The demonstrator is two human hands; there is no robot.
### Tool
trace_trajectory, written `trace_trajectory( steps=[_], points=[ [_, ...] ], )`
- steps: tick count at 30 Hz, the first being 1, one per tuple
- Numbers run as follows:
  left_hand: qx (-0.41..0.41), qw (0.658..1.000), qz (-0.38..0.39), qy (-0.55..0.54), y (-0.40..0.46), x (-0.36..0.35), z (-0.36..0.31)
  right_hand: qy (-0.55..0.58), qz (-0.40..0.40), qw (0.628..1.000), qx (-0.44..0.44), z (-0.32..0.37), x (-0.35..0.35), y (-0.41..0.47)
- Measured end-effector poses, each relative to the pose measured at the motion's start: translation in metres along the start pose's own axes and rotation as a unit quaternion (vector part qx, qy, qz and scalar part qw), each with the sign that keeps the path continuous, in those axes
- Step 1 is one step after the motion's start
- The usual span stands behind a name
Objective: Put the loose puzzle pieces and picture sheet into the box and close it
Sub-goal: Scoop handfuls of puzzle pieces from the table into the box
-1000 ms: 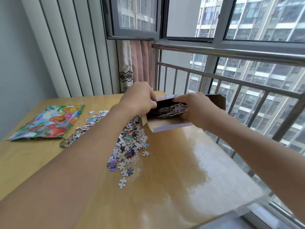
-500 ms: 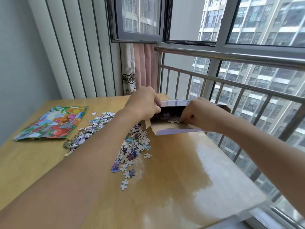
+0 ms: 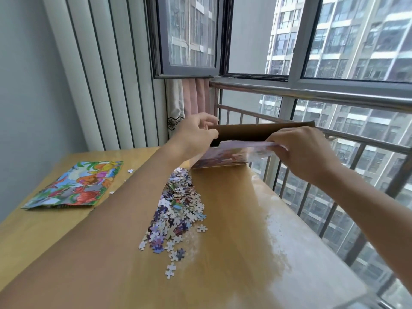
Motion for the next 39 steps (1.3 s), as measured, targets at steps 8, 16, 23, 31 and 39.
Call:
trace_trajectory(
  steps=[8, 16, 23, 31, 39],
  points=[
    [0.000, 0.994, 0.064, 0.085, -0.019, -0.027, 0.026, -0.010, 0.115, 0.993, 0.034, 0.010, -0.043, -0.026],
    [-0.020, 0.971, 0.189, 0.142, -0.064, -0.088, 0.085, -0.099, 0.425, 0.900, 0.002, 0.014, -0.135, -0.101],
    [-0.016, 0.972, 0.201, 0.119, -0.090, -0.091, 0.118, 0.055, 0.552, 0.828, -0.085, 0.032, -0.154, -0.115],
    [0.072, 0.972, -0.133, 0.180, -0.098, 0.059, 0.175, 0.282, 0.376, 0.874, -0.124, 0.164, -0.171, -0.013],
    [0.169, 0.930, -0.086, 0.316, -0.144, 0.087, 0.253, 0.167, 0.508, 0.824, -0.186, 0.175, -0.265, -0.023]
  ],
)
Point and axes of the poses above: each hand's wrist, its own y-axis towards the middle knuckle, its own x-axis out of the back of the hand, z = x × y, the point moved 9 cm from there along y, towards the middle knuckle
